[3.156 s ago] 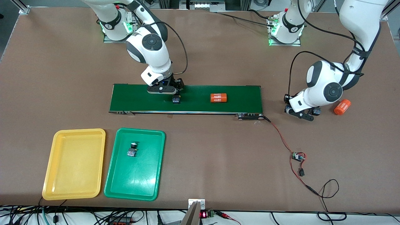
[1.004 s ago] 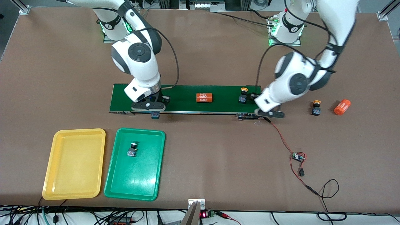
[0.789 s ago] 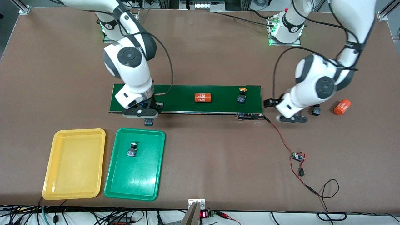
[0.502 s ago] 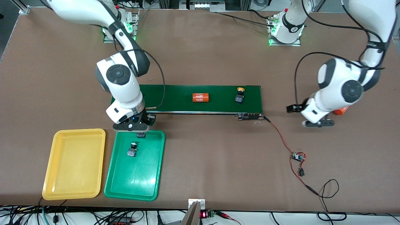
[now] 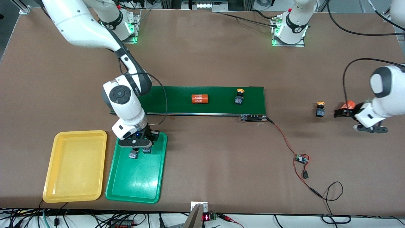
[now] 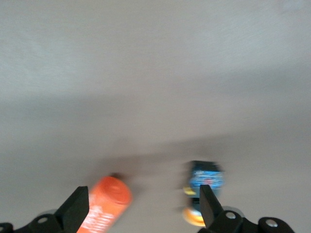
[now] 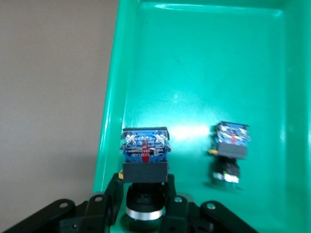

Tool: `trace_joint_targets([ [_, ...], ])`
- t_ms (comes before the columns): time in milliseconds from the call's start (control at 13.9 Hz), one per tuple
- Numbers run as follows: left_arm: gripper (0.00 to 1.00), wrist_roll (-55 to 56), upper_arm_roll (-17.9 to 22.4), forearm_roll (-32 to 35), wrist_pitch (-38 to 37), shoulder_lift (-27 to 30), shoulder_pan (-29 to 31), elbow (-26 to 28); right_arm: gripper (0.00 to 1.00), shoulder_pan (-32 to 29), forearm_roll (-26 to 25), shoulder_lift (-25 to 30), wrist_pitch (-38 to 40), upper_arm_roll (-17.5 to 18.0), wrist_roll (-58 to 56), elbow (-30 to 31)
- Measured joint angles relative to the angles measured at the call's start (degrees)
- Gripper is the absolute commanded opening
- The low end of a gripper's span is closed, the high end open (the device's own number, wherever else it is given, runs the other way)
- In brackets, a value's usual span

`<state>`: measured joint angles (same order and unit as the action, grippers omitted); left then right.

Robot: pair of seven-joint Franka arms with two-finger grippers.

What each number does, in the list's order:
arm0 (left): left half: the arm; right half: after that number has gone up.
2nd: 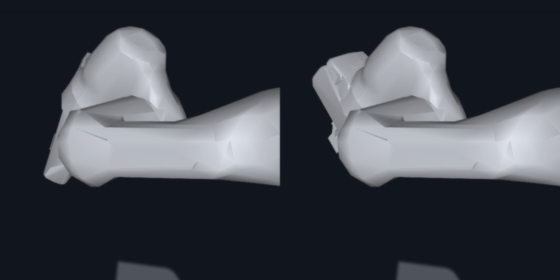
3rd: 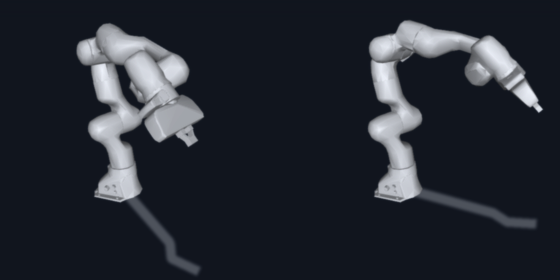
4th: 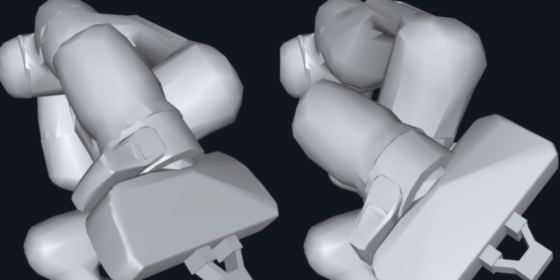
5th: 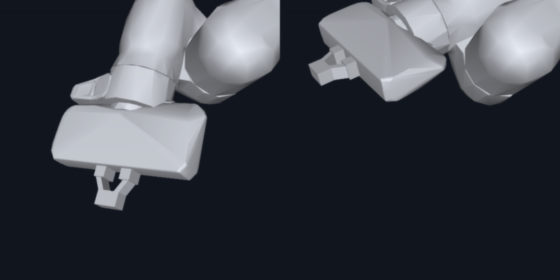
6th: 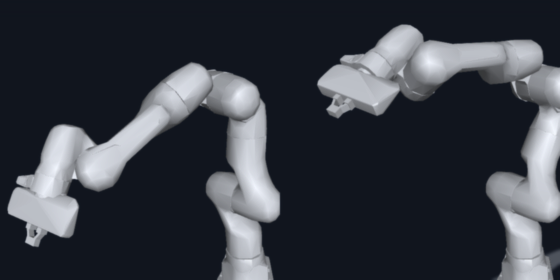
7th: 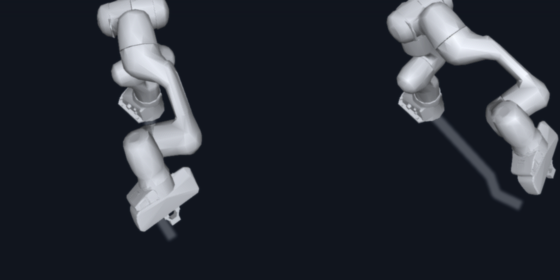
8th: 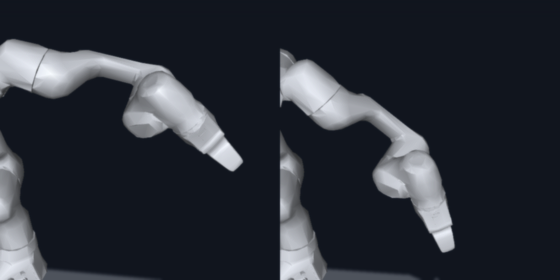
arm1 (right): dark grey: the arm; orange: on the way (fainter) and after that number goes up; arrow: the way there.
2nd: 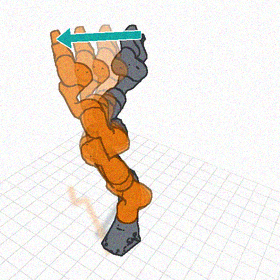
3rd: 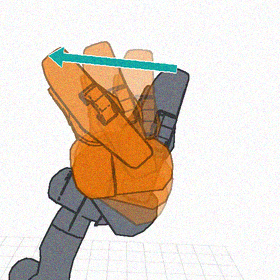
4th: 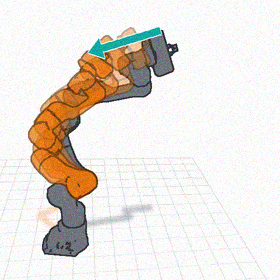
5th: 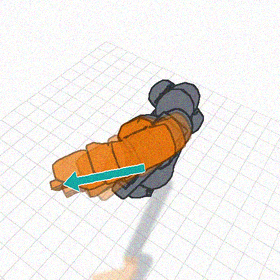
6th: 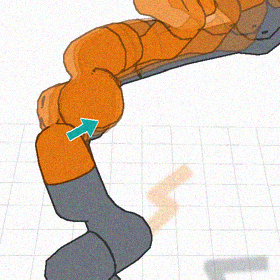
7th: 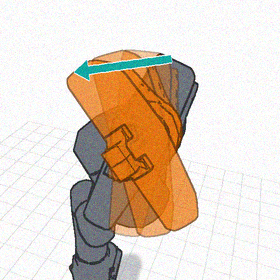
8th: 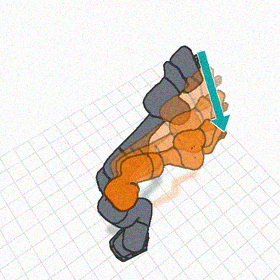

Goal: Sort buttons by color to trays
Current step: 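Release the button in the green tray while the left gripper grasps a battery, then place the orange battery on the conveyor while the right gripper returns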

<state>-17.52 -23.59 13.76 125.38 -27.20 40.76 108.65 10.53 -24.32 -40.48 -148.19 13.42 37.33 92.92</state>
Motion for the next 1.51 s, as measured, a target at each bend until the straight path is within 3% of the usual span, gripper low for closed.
trace_joint_targets([
  [359,1.00,-14.3,-0.3,11.5,1.6,-6.0,4.7,-1.6,0.28,0.1,-1.6,-4.7,-8.0,-3.3,-1.1,-0.5],
  [430,1.00,-16.7,-0.4,12.0,1.6,-6.3,4.7,-1.5,0.35,0.1,-1.6,-5.0,-8.3,-3.6,-1.4,-0.7],
  [502,1.00,-18.7,-0.4,12.1,1.4,-6.5,4.8,-1.4,0.51,0.1,-1.6,-5.2,-8.4,-3.7,-1.5,-0.7],
  [717,1.00,-21.7,-0.4,12.1,0.3,-6.8,5.8,-0.3,0.80,0.3,-1.6,-5.2,-8.5,-3.7,-1.5,-0.8],
  [1004,0.99,-23.3,-0.4,12.1,-1.2,-7.2,6.3,0.6,0.86,0.4,-1.6,-5.2,-8.5,-3.7,-1.5,-0.9],
  [1148,0.70,-24.8,-0.5,12.1,-1.3,-7.7,6.7,1.0,1.00,0.5,-1.6,-5.2,-8.7,-3.7,-1.5,-1.0],
  [1291,0.31,-28.0,-0.6,12.1,-1.2,-8.6,7.2,1.0,1.00,0.5,-1.6,-5.1,-8.7,-3.7,-1.5,-1.5],
  [1363,0.16,-29.3,-0.9,12.1,-1.2,-8.8,7.4,1.0,1.00,0.5,-1.6,-4.9,-8.7,-3.7,-1.5,-1.7],
  [1506,0.01,-30.0,-2.2,12.1,-1.1,-8.7,7.5,0.8,1.00,0.5,-1.6,-4.0,-7.8,-3.7,-1.5,-2.0],
])
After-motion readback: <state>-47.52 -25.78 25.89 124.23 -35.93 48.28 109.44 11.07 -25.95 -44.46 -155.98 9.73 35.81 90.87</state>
